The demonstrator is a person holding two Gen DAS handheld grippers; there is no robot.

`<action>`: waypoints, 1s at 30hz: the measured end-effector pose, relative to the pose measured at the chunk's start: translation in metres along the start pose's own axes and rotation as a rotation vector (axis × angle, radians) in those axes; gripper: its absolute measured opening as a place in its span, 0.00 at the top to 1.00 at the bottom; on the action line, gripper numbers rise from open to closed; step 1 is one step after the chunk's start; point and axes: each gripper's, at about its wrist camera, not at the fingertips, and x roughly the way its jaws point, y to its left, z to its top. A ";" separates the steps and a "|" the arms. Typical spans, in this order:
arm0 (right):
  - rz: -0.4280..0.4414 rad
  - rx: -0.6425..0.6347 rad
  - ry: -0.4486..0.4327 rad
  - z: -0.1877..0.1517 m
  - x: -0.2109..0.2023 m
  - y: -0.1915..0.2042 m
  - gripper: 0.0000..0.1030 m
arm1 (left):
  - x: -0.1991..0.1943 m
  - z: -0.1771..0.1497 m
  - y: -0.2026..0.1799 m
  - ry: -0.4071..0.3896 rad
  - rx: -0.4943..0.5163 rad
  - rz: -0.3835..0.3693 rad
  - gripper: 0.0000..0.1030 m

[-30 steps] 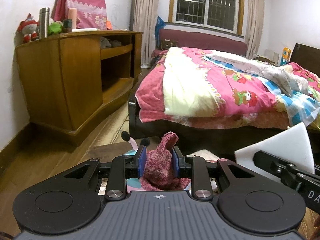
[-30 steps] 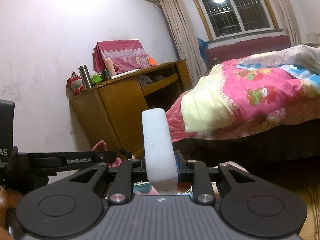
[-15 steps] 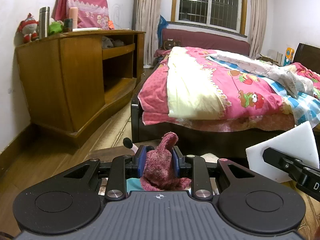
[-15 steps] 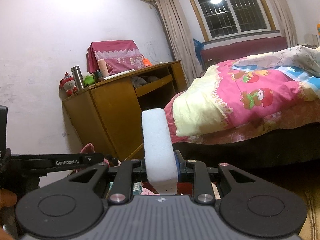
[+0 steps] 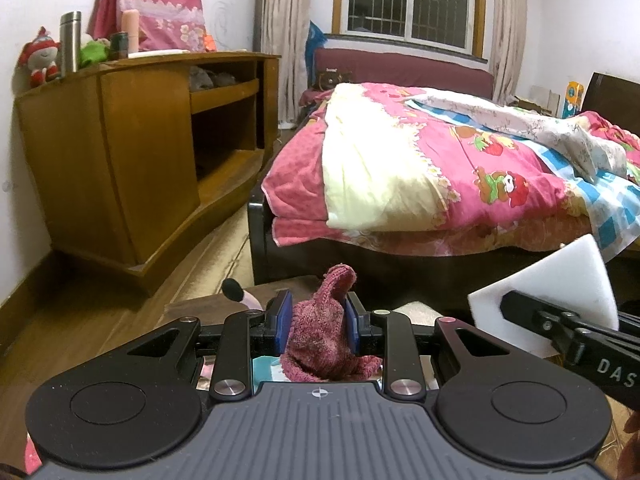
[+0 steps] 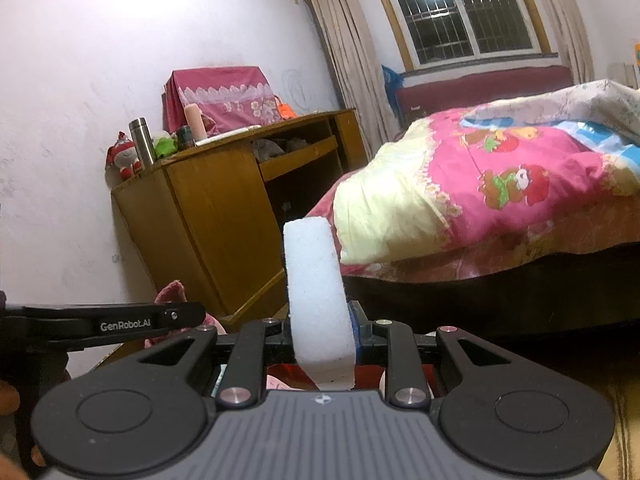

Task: Organize soft objects
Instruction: 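Lower the sock and sponge over the red box and open both tools, then move both tools from the box toward the purple cloth and striped sock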

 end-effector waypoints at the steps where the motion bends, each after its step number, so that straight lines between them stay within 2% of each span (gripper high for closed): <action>1: 0.000 0.000 0.003 0.000 0.002 0.000 1.00 | 0.002 0.000 -0.001 0.001 0.002 -0.001 0.73; 8: -0.004 -0.005 0.036 -0.004 0.019 0.001 1.00 | 0.021 -0.001 -0.010 0.020 0.025 -0.021 0.72; 14: -0.009 -0.011 0.122 -0.015 0.041 -0.003 1.00 | 0.037 -0.009 -0.016 0.058 0.058 -0.021 0.67; 16: -0.014 -0.005 0.141 -0.018 0.045 -0.006 1.00 | 0.038 -0.010 -0.017 0.061 0.066 -0.015 0.53; 17: -0.020 0.000 0.145 -0.018 0.046 -0.007 0.95 | 0.037 -0.010 -0.017 0.058 0.068 -0.013 0.41; 19: -0.026 0.010 0.162 -0.018 0.047 -0.009 0.86 | 0.034 -0.010 -0.018 0.040 0.080 0.008 0.36; 21: -0.034 0.025 0.154 -0.018 0.045 -0.012 0.83 | 0.032 -0.009 -0.019 0.037 0.093 0.021 0.28; 23: -0.037 0.029 0.149 -0.016 0.042 -0.013 0.83 | 0.029 -0.009 -0.018 0.032 0.086 0.027 0.24; 27: -0.037 0.040 0.135 -0.015 0.034 -0.012 0.80 | 0.020 -0.010 -0.019 0.035 0.097 0.029 0.23; 30: -0.038 0.032 0.130 -0.015 0.026 -0.009 0.73 | 0.011 -0.012 -0.019 0.042 0.102 0.032 0.21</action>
